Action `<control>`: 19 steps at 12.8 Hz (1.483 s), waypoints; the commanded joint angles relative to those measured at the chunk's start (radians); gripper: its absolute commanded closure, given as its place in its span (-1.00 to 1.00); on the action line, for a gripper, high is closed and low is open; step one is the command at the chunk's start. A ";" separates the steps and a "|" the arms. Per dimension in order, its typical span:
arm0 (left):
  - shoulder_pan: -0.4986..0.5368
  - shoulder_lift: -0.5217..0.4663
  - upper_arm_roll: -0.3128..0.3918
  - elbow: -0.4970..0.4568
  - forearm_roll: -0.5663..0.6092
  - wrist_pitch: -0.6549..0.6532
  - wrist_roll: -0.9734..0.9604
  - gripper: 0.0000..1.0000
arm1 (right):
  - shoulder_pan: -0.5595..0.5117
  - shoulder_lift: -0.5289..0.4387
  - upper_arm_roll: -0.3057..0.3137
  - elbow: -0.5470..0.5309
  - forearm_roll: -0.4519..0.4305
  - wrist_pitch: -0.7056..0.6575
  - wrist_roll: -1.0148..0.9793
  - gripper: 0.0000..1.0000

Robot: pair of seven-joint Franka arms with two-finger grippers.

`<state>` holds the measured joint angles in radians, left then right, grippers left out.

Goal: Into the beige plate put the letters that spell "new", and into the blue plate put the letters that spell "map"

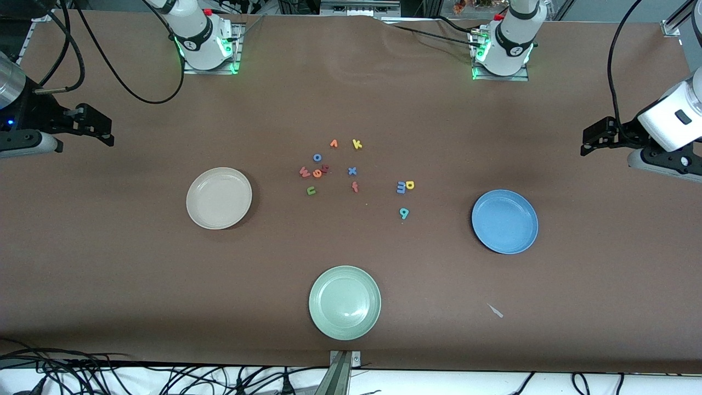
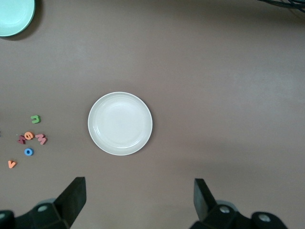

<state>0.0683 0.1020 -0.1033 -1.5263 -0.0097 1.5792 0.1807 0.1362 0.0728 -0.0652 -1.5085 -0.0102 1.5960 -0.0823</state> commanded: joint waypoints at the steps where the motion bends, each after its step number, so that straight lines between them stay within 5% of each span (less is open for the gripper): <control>1: 0.002 -0.019 0.001 -0.020 -0.004 0.013 -0.007 -1.00 | -0.006 -0.001 0.005 0.005 0.001 -0.007 0.009 -1.00; 19: 0.001 -0.025 0.001 -0.020 -0.006 0.008 -0.006 -1.00 | -0.035 0.010 0.004 0.014 0.007 0.001 0.010 -1.00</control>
<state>0.0685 0.0979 -0.1032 -1.5263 -0.0097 1.5793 0.1805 0.1098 0.0751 -0.0672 -1.5086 -0.0098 1.5992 -0.0803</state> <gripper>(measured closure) 0.000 0.000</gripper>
